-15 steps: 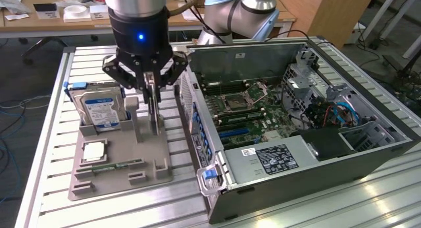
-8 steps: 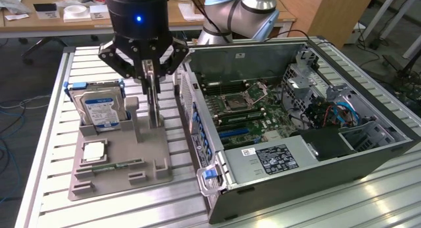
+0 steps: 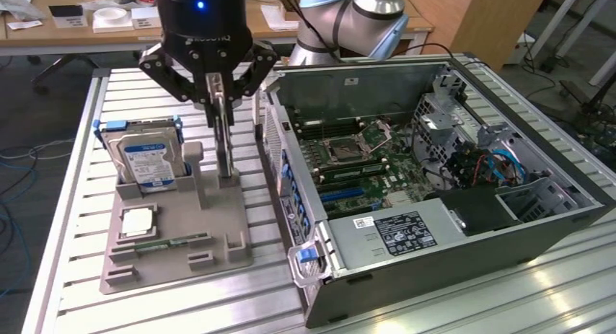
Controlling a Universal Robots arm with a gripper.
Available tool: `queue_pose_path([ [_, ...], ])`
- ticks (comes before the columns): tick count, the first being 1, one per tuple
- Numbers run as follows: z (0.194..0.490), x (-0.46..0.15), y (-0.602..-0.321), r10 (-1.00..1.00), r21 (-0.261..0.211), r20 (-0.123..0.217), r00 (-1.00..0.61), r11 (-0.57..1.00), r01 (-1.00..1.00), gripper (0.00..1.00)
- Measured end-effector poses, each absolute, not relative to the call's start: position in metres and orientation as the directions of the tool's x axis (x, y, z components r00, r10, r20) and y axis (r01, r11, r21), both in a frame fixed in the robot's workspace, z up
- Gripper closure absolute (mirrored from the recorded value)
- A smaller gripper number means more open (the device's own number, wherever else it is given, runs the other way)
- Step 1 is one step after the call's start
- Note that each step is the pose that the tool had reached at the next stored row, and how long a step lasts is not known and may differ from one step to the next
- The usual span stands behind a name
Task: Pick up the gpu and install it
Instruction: 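Pick up the gpu and move the gpu toward the slot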
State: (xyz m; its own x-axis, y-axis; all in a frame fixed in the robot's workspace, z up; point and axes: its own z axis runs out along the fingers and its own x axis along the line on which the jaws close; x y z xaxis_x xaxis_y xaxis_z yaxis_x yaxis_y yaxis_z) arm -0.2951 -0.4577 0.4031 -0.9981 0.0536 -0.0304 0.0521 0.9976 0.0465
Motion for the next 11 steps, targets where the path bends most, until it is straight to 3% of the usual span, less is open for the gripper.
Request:
queue_pose_path([
  [11, 0.417, -0.295, -0.458, 0.053, 0.047, -0.030, -0.998, 0.998, 0.051, 0.73],
])
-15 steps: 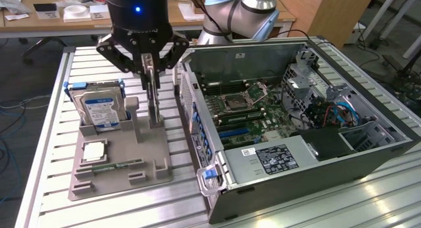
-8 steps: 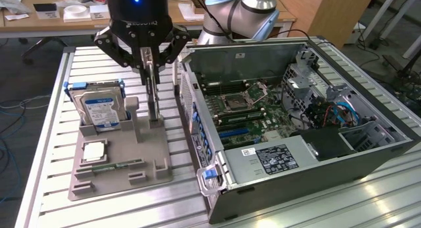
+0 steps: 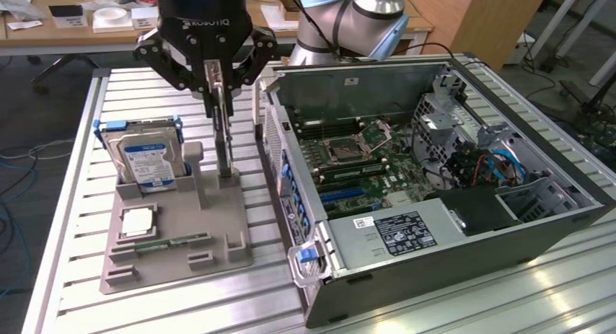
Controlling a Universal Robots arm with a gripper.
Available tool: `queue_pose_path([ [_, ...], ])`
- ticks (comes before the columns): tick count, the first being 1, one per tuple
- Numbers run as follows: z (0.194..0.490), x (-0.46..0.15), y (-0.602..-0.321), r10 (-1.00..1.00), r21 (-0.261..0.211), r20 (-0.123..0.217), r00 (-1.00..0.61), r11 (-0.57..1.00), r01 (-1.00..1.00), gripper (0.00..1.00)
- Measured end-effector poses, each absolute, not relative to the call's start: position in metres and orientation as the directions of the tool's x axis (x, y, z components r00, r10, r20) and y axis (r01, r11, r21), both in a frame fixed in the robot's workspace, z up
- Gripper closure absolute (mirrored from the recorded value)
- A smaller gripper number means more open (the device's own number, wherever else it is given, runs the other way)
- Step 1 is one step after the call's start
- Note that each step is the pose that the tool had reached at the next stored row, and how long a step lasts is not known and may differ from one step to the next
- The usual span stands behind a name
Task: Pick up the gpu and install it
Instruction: 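Pick up the gpu and move the gpu toward the slot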
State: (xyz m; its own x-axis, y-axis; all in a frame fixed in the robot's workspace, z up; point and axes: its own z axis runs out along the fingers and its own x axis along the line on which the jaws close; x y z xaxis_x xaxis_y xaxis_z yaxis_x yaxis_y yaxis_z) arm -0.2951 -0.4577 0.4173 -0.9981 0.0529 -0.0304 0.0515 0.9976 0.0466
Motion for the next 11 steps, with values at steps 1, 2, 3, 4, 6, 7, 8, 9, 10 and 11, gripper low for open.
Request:
queue_pose_path([
  [1, 0.417, -0.295, -0.458, 0.053, 0.047, -0.030, -0.998, 0.998, 0.051, 0.73],
  [2, 0.417, -0.295, -0.458, 0.053, 0.047, -0.030, -0.998, 0.998, 0.051, 0.73],
  [3, 0.417, -0.295, -0.458, 0.053, 0.046, -0.030, -0.998, 0.998, 0.052, 0.73],
  [4, 0.418, -0.295, -0.458, 0.053, 0.046, -0.030, -0.998, 0.998, 0.052, 0.73],
  [6, 0.417, -0.292, -0.458, 0.053, 0.047, -0.030, -0.998, 0.998, 0.052, 0.73],
  [7, 0.417, -0.290, -0.458, 0.053, 0.048, -0.030, -0.998, 0.998, 0.051, 0.73],
  [8, 0.417, -0.288, -0.458, 0.053, 0.048, -0.030, -0.998, 0.998, 0.052, 0.73],
  [9, 0.417, -0.286, -0.458, 0.053, 0.048, -0.030, -0.998, 0.998, 0.052, 0.73],
  [10, 0.417, -0.283, -0.458, 0.053, 0.048, -0.030, -0.998, 0.998, 0.051, 0.73],
  [11, 0.417, -0.280, -0.458, 0.053, 0.049, -0.030, -0.998, 0.997, 0.051, 0.73],
])
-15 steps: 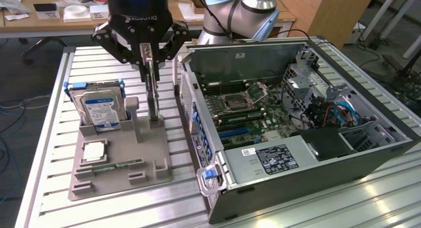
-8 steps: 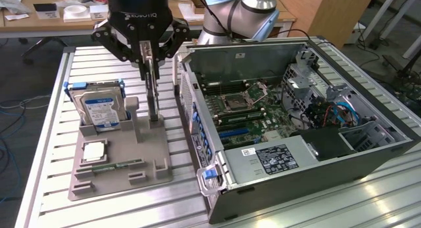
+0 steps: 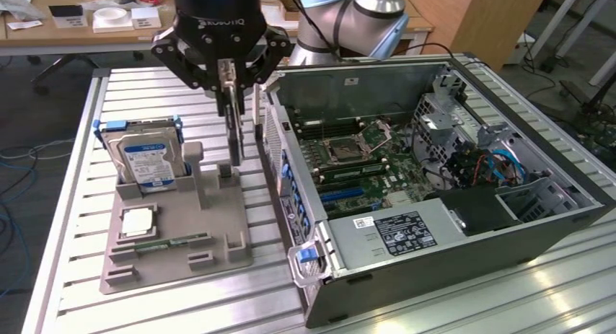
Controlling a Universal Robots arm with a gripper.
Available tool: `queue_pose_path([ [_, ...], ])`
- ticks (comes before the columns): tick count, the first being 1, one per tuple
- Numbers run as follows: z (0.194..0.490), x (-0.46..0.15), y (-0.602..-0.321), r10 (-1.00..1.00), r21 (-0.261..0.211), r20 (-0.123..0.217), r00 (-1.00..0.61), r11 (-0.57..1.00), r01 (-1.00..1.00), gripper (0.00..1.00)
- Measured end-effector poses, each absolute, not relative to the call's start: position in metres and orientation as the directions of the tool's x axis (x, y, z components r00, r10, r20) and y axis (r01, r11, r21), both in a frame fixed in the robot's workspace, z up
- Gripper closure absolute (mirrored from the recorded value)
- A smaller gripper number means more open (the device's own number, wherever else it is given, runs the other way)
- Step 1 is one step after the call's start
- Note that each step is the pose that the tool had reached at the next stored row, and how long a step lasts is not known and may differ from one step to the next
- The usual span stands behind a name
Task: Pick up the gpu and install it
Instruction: 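Pick up the gpu and move the gpu toward the slot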
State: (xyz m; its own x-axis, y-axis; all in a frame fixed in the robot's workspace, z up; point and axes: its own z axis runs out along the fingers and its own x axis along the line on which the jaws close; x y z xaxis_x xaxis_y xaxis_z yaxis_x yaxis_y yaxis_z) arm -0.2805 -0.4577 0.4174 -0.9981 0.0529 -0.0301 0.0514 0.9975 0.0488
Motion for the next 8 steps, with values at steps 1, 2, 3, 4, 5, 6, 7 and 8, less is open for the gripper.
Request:
queue_pose_path([
  [1, 0.417, -0.278, -0.458, 0.053, 0.050, -0.030, -0.998, 0.997, 0.051, 0.73],
  [2, 0.417, -0.275, -0.458, 0.053, 0.051, -0.030, -0.998, 0.997, 0.052, 0.73],
  [3, 0.417, -0.272, -0.458, 0.053, 0.052, -0.030, -0.998, 0.997, 0.052, 0.73],
  [4, 0.417, -0.268, -0.458, 0.053, 0.052, -0.030, -0.998, 0.997, 0.052, 0.73],
  [5, 0.417, -0.264, -0.458, 0.053, 0.053, -0.030, -0.998, 0.997, 0.052, 0.73],
  [6, 0.417, -0.261, -0.458, 0.053, 0.053, -0.030, -0.998, 0.997, 0.051, 0.73],
  [7, 0.417, -0.257, -0.458, 0.053, 0.053, -0.030, -0.998, 0.997, 0.051, 0.73],
  [8, 0.417, -0.253, -0.458, 0.053, 0.053, -0.030, -0.998, 0.997, 0.051, 0.73],
])
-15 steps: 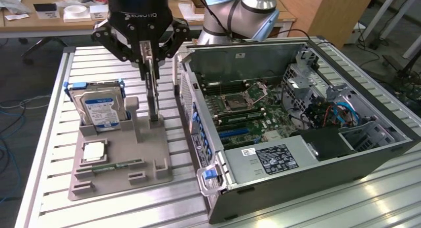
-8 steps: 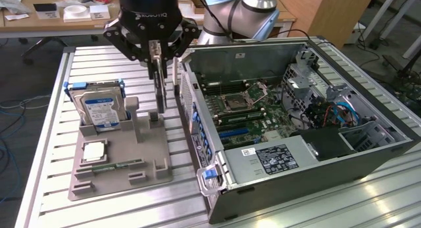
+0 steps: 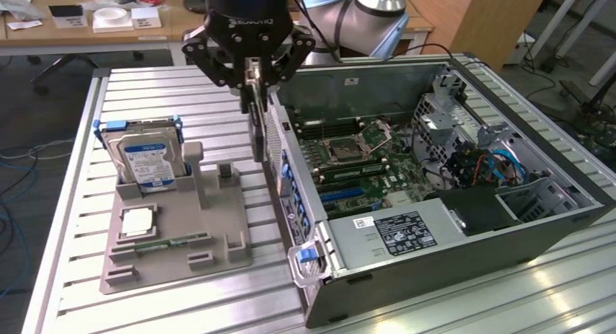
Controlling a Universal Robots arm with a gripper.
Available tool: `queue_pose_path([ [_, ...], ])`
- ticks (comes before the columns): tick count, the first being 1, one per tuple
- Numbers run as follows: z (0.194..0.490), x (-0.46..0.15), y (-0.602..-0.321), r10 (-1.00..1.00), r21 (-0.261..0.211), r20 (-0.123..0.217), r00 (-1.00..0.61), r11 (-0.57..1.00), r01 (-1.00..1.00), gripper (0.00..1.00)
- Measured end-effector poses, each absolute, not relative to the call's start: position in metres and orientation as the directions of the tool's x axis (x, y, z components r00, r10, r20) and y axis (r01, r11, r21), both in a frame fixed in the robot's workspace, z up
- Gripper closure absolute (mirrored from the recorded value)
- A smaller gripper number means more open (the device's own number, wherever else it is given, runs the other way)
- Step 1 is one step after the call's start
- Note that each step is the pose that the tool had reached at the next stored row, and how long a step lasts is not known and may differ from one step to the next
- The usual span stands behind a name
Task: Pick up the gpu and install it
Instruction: 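Pick up the gpu and move the gpu toward the slot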
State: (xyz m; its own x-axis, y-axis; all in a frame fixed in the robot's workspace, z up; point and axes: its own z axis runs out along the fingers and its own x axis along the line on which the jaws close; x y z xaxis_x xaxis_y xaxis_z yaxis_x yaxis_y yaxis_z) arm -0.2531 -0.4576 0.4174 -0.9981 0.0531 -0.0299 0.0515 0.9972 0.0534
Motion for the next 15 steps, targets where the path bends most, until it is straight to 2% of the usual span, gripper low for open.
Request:
queue_pose_path([
  [15, 0.417, -0.187, -0.457, 0.053, 0.057, -0.030, -0.998, 0.997, 0.052, 0.73],
])
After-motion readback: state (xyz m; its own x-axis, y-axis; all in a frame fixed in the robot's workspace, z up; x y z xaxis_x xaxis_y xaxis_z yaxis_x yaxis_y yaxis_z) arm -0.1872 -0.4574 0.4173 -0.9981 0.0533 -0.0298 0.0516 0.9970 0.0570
